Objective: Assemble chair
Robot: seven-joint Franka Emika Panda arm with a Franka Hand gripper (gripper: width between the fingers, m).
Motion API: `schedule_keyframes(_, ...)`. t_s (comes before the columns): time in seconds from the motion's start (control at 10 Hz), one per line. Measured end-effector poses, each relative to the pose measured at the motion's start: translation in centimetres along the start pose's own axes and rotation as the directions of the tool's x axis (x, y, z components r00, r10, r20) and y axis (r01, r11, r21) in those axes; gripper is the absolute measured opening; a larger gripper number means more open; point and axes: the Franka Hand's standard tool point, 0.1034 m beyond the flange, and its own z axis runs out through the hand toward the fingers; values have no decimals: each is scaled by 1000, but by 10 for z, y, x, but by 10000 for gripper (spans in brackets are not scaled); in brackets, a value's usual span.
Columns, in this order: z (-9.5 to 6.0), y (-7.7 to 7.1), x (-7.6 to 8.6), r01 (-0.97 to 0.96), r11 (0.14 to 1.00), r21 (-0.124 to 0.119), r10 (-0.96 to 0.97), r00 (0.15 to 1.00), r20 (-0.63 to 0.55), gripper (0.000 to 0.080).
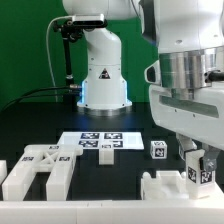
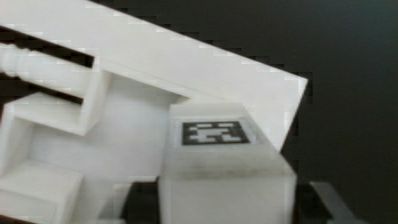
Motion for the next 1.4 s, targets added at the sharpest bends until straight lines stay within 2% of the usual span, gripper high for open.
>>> schedule_keyframes(0.1, 0, 0, 0, 10, 1000, -1, -10, 1000, 0, 386)
schedule_keyframes(0.2, 1, 0, 0, 64, 998, -1, -64, 998, 0, 562)
schedule_keyframes(0.3, 1, 0, -1, 240, 971, -4, -240, 971, -2, 562)
schedule_keyframes(0.4, 2, -1, -6, 444, 896, -12, -444, 896, 3, 633)
schedule_keyframes(0.5, 3, 0, -12, 596, 803, -14, -596, 803, 20, 645)
schedule_keyframes(0.7, 3, 0, -9, 657, 754, -10, -657, 754, 17, 648)
schedule_keyframes(0.9, 3, 0, -8, 792, 610, -12, -792, 610, 16, 649)
schedule_keyframes(1.0, 2, -2, -4, 936, 349, -49, -937, 350, 3, 649)
schedule_keyframes(1.1, 2, -2, -5, 919, 392, -41, -920, 393, -2, 649)
schedule_keyframes(1.3, 2, -2, -5, 919, 392, -42, -920, 392, -2, 396)
schedule_keyframes(1.4, 2, -2, -5, 884, 465, -40, -885, 465, -5, 285)
